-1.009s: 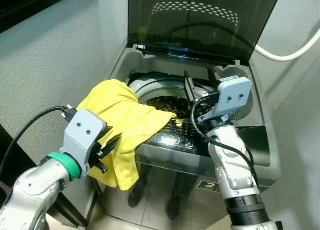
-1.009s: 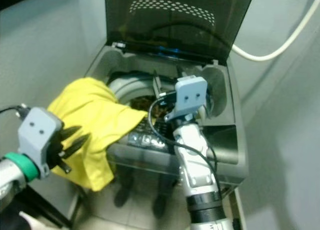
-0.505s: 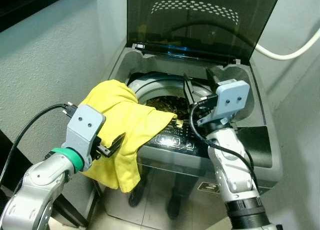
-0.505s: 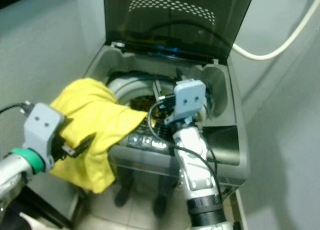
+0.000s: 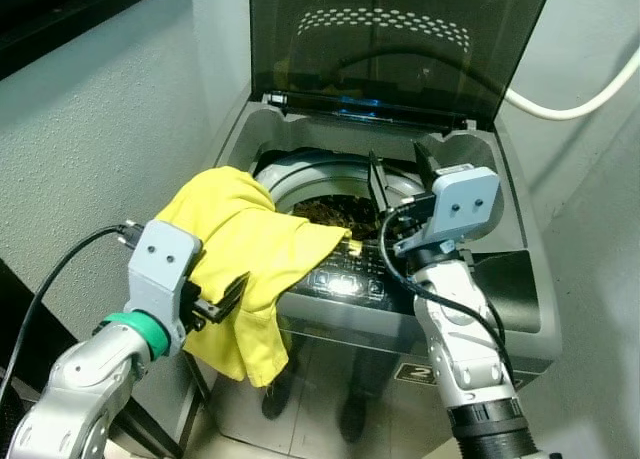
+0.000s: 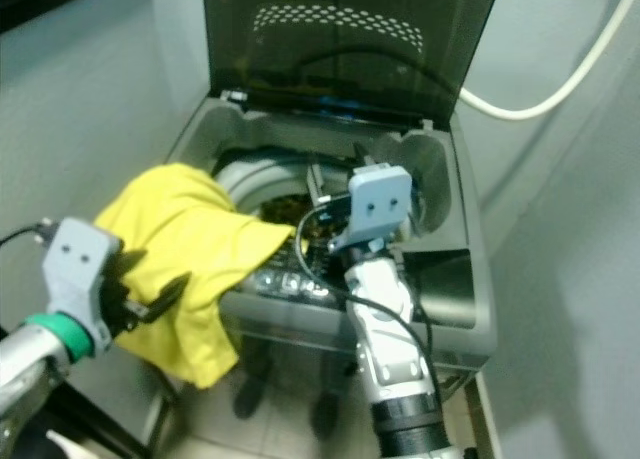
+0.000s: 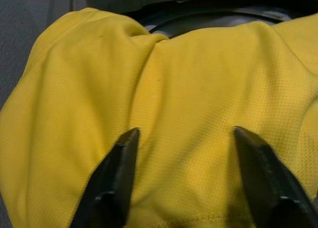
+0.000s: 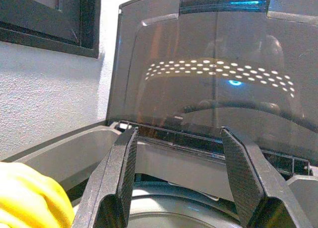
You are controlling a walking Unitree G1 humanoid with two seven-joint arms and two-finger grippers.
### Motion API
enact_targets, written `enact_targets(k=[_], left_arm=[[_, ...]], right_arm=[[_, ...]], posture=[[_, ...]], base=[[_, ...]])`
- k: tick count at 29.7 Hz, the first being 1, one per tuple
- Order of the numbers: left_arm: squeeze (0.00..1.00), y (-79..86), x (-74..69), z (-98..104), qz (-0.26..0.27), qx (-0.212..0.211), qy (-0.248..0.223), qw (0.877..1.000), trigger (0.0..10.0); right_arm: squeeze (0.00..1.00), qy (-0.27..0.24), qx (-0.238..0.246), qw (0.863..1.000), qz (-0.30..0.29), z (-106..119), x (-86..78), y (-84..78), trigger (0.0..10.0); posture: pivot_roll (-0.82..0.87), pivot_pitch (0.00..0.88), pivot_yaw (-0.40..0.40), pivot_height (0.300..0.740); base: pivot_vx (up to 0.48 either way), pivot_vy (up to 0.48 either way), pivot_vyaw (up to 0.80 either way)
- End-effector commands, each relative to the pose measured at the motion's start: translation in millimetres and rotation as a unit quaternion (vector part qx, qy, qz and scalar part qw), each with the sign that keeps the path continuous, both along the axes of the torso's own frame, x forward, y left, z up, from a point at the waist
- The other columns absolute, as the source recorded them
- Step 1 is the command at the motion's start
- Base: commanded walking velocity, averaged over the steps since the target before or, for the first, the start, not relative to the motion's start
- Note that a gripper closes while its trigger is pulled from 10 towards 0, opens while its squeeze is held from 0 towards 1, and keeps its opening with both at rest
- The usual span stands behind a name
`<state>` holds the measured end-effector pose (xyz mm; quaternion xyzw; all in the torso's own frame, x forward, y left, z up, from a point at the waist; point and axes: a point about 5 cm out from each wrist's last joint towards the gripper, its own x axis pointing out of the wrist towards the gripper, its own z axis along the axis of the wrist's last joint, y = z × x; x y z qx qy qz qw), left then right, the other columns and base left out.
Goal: Clothes washing
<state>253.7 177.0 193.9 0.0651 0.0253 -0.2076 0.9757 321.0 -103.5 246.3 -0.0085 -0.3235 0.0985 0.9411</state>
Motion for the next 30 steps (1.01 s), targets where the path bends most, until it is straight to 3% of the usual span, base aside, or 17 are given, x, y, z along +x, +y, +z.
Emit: enact_targets(k=[1,13,18,21,23,25,26,27,28,29,30], left_arm=[[0.00,2.5,-2.3,-30,0.010,-0.009,0.083,0.996,0.0],[0.00,4.6,-2.7,-35,0.023,-0.020,0.091,0.995,0.0],[0.00,6.9,-1.8,-35,0.025,-0.002,0.092,0.995,0.0],[0.00,5.0,9.6,-20,0.028,0.065,0.018,0.997,0.0],[0.00,0.7,17.9,-6,0.027,0.092,-0.039,0.995,0.0],[0.00,-0.9,21.6,1,0.028,0.099,-0.063,0.993,0.0],[0.00,-4.7,28.2,12,0.030,0.121,-0.104,0.987,5.9],[0.00,-4.7,28.2,12,0.030,0.121,-0.104,0.987,5.9],[0.00,-10.7,36.3,26,0.026,0.138,-0.153,0.978,10.0],[0.00,-23.9,52.5,51,0.015,0.157,-0.226,0.961,10.0],[0.00,-23.9,52.5,51,0.015,0.157,-0.226,0.961,10.0]], right_arm=[[0.00,-0.006,0.003,1.000,0.000,1,-2.5,0.5,10.0],[0.00,-0.004,-0.002,1.000,0.005,1,-2.9,1.3,10.0],[0.00,-0.004,-0.002,1.000,0.000,1,-3.6,-0.1,10.0],[0.00,-0.002,0.001,1.000,-0.006,0,-4.6,-2.8,10.0],[0.00,-0.002,0.001,1.000,-0.007,0,-4.8,-3.4,10.0],[0.00,-0.002,0.002,1.000,-0.008,0,-4.9,-3.5,10.0],[0.00,-0.002,0.002,1.000,-0.008,0,-5.0,-3.2,10.0],[0.00,-0.002,0.002,1.000,-0.008,0,-5.0,-3.2,10.0],[0.00,-0.002,0.002,1.000,-0.008,0,-5.2,-2.7,10.0],[0.00,-0.002,0.003,1.000,-0.007,1,-5.6,-1.8,10.0],[0.00,-0.002,0.003,1.000,-0.007,1,-5.6,-1.8,10.0]], posture=[[0.08,0.084,0.029,0.740],[0.08,0.097,0.022,0.740],[0.07,0.101,0.027,0.740],[0.06,0.101,0.032,0.740],[0.06,0.103,0.032,0.740],[0.06,0.103,0.032,0.740],[0.06,0.106,0.032,0.740],[0.06,0.106,0.032,0.740],[0.06,0.110,0.031,0.740],[0.05,0.117,0.030,0.740],[0.05,0.117,0.030,0.740]], base=[[0.000,0.000,0.00],[0.000,0.000,0.00],[0.000,0.000,0.00],[0.000,0.000,0.00],[0.000,0.000,0.00],[0.000,0.000,0.00],[0.000,0.000,0.00],[0.000,0.000,0.00],[0.000,0.000,0.00],[0.000,0.000,0.00],[0.000,0.000,0.00]])
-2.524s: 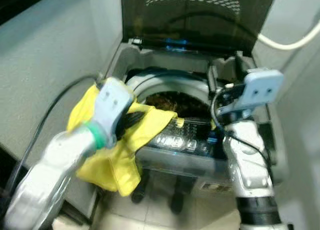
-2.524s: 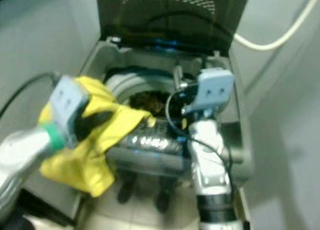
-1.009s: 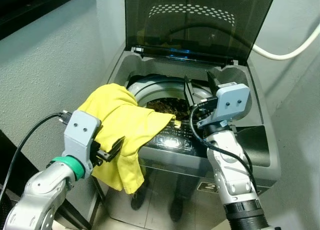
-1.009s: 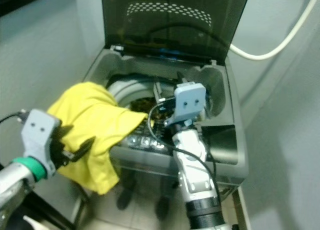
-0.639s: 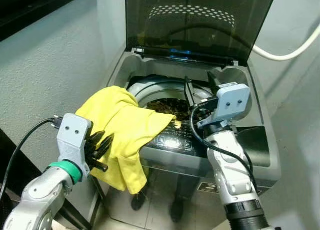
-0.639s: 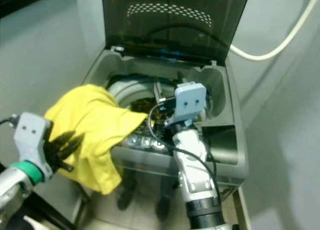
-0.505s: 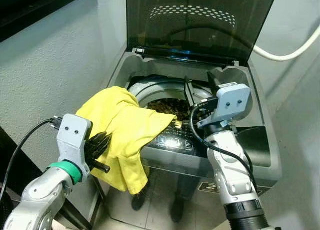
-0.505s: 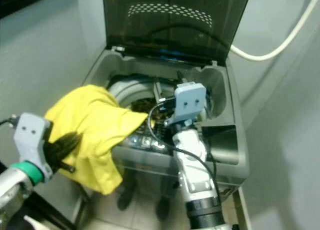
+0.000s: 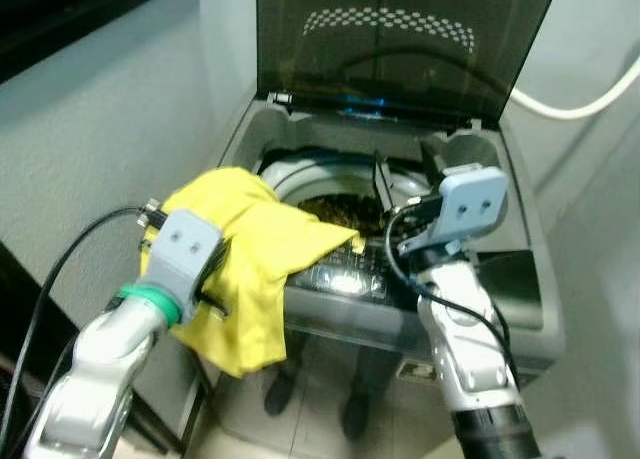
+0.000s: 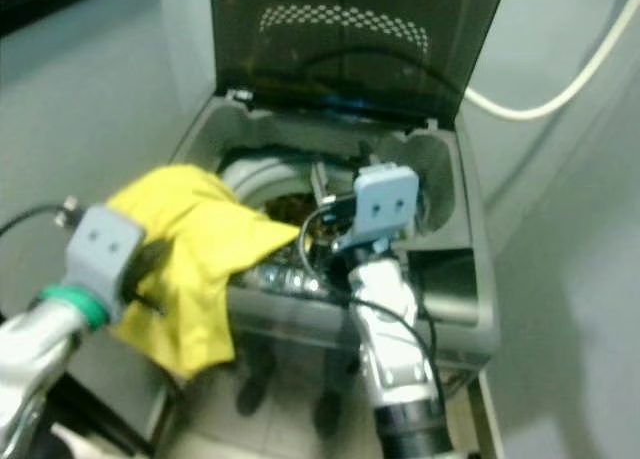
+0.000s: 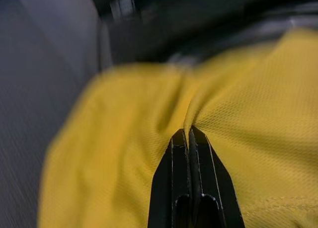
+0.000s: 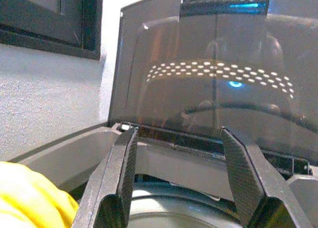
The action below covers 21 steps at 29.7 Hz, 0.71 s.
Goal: Clothes washing
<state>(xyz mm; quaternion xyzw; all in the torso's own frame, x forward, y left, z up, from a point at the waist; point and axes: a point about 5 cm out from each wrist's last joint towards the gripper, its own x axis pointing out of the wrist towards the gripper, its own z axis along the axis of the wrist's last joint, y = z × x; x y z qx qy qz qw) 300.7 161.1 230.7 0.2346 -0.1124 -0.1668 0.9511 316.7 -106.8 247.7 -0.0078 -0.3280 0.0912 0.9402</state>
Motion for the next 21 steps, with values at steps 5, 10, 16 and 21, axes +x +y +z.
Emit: enact_targets(k=[5,10,16,21], left_arm=[[0.00,-29.2,33.1,45,-0.034,0.040,-0.125,0.991,10.0],[0.00,-62.6,73.0,109,-0.062,0.111,-0.237,0.963,10.0],[0.00,-74.5,76.5,143,-0.065,0.112,-0.284,0.950,10.0],[0.00,-94.5,74.2,163,-0.116,0.070,-0.279,0.951,10.0]], right_arm=[[0.00,0.002,0.000,1.000,0.001,0,-2.1,1.9,10.0],[0.00,-0.005,-0.008,1.000,-0.005,4,-7.9,0.5,10.0],[0.00,-0.011,-0.010,1.000,-0.022,6,-12.6,-6.0,10.0],[0.00,-0.039,-0.013,0.996,-0.076,17,-20.8,-22.6,10.0]], posture=[[0.04,0.124,0.029,0.740],[-0.03,0.156,0.047,0.740],[-0.07,0.171,0.067,0.740],[-0.13,0.199,0.100,0.740]], base=[[0.000,0.000,0.00],[0.000,0.000,0.00],[0.000,0.000,0.00],[0.000,0.000,0.00]])
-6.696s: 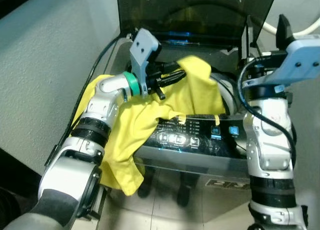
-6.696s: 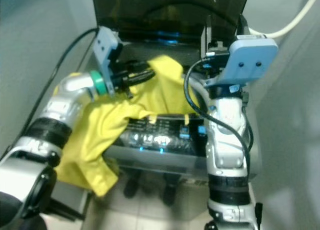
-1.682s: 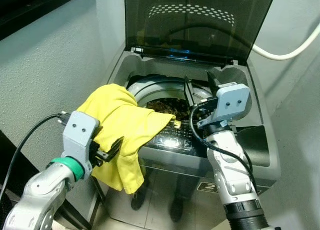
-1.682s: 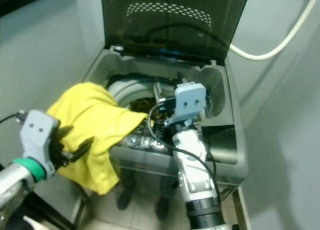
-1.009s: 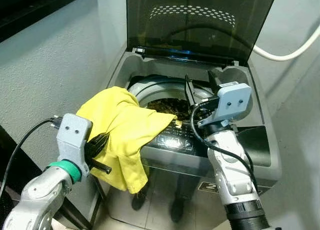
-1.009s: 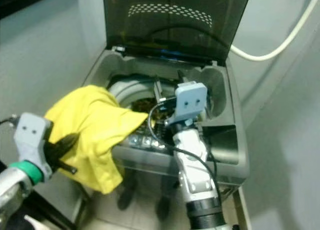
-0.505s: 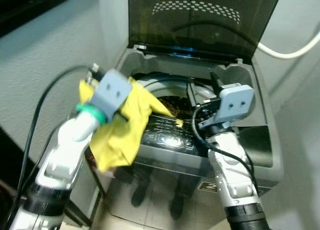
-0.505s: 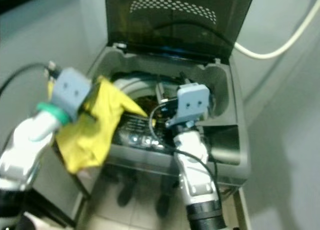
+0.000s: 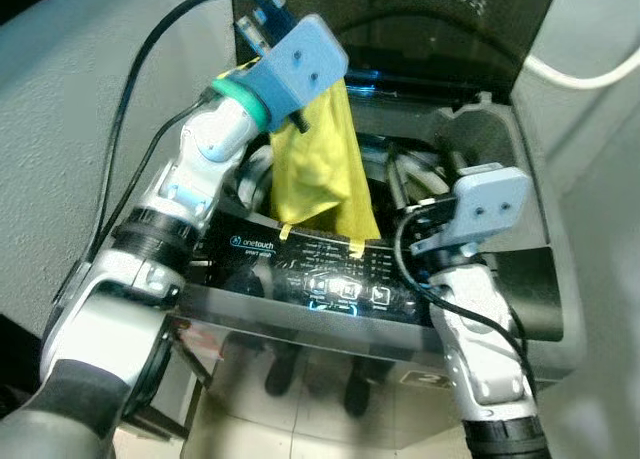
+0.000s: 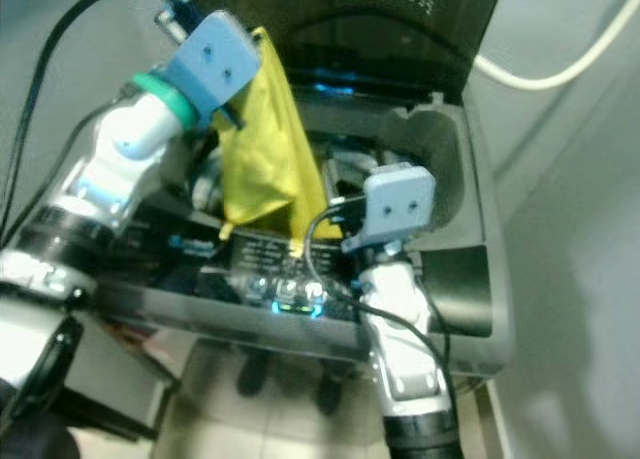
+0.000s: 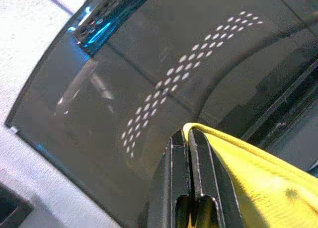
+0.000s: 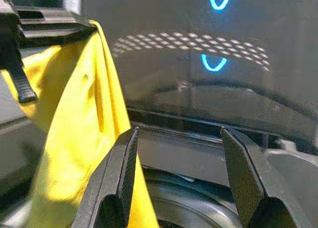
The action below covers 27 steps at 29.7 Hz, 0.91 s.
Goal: Clothes washing
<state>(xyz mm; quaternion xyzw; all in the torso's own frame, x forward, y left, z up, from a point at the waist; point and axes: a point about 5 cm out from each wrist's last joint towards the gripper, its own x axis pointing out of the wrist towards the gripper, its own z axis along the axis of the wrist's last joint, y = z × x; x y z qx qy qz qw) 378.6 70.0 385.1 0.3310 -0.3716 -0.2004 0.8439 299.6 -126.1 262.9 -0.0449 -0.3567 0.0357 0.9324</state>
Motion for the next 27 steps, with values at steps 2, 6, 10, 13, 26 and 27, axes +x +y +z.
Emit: enact_targets(k=[2,6,10,13,26,27], left_arm=[[0.00,-13.2,-2.0,5,-0.064,-0.028,0.041,0.997,10.0],[0.00,-21.9,3.0,-13,-0.134,-0.054,0.137,0.980,10.0],[1.00,-19.6,10.6,-37,-0.173,-0.070,0.205,0.961,10.0],[1.00,-15.5,12.1,-43,-0.189,-0.082,0.226,0.952,10.0],[0.00,-1.2,-33.2,-58,-0.229,0.008,0.124,0.965,10.0],[0.00,-2.0,-40.1,-61,-0.216,0.037,0.095,0.971,10.0]], right_arm=[[0.00,-0.033,-0.002,0.998,-0.054,13,-8.6,-16.5,10.0],[0.00,-0.081,-0.007,0.990,-0.118,37,-16.4,-39.4,10.0],[0.00,-0.112,-0.011,0.982,-0.149,59,-23.9,-60.8,10.0],[0.00,-0.110,-0.015,0.984,-0.137,62,-23.9,-61.1,10.0],[0.00,-0.070,-0.001,0.996,-0.064,54,-15.9,-40.3,10.0],[0.00,-0.067,0.002,0.996,-0.052,54,-13.3,-36.3,10.0]], posture=[[-0.14,0.202,0.107,0.740],[-0.16,0.207,0.118,0.740],[-0.15,0.202,0.119,0.740],[-0.14,0.194,0.114,0.740],[-0.06,0.150,0.068,0.740],[-0.03,0.140,0.064,0.740]], base=[[0.000,0.000,0.00],[0.000,0.000,0.00],[0.000,0.000,0.00],[0.000,0.000,0.00],[0.000,0.000,0.00],[0.000,0.000,0.00]])
